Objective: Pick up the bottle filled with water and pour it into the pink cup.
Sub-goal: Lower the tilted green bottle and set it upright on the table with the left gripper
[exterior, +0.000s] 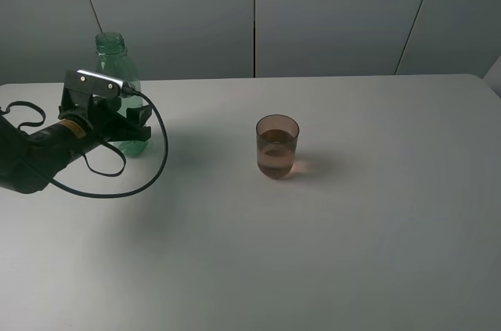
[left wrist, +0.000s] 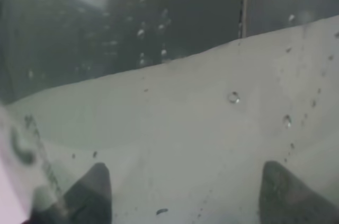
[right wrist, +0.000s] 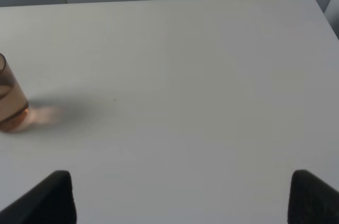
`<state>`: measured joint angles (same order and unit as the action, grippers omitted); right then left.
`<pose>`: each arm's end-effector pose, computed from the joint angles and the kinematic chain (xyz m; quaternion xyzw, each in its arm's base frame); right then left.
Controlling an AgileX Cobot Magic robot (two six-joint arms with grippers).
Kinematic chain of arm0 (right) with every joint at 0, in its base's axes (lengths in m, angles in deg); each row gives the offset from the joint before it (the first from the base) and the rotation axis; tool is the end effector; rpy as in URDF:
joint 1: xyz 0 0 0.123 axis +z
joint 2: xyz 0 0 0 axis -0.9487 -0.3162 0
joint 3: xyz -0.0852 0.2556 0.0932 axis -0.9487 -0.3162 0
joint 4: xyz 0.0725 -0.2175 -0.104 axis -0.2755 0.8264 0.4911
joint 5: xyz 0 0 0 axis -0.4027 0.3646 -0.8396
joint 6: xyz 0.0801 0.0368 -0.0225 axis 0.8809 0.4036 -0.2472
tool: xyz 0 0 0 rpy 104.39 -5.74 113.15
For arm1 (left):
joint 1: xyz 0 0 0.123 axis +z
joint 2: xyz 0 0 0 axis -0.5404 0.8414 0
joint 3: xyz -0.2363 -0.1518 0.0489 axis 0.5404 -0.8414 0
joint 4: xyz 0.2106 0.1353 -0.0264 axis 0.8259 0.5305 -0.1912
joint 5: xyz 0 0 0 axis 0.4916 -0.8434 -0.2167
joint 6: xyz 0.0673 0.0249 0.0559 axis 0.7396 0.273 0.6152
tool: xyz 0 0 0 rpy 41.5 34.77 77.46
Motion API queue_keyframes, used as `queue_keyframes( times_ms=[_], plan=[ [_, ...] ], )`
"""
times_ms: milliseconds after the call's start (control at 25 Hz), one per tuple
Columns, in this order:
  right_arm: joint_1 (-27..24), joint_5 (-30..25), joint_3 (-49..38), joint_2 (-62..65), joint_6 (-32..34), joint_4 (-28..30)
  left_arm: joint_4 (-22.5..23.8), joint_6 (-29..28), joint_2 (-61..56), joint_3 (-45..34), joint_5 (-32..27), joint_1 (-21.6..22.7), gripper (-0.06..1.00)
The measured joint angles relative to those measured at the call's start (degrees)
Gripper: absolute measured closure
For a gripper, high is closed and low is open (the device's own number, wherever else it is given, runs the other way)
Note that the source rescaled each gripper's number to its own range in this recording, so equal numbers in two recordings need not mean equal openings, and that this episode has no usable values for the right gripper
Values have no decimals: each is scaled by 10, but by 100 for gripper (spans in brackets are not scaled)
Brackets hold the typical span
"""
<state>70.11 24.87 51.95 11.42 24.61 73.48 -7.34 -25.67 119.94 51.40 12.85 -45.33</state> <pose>-0.0076 0.0016 0.2746 0.0148 0.8633 0.0053 0.5044 0.3267 -0.0809 0.0736 0.1440 0.7877 -0.0760 0.5942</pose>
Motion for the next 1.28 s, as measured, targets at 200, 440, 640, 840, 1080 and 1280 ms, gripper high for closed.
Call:
queue_keyframes(
  times_ms=[200, 440, 640, 840, 1080, 1280],
  plan=[
    [0, 0, 0, 0, 0, 0, 0, 9, 0, 1, -2, 0, 94],
    [0, 0, 0, 0, 0, 0, -3, 11, 0, 0, -29, 0, 44],
    [0, 0, 0, 0, 0, 0, -3, 11, 0, -9, -39, 0, 36],
    [0, 0, 0, 0, 0, 0, -3, 11, -9, -12, -61, 0, 36],
    [0, 0, 0, 0, 0, 0, -4, 12, -41, -13, -104, 0, 35],
    [0, 0, 0, 0, 0, 0, -6, 12, -66, -13, -168, 0, 35]
  ],
)
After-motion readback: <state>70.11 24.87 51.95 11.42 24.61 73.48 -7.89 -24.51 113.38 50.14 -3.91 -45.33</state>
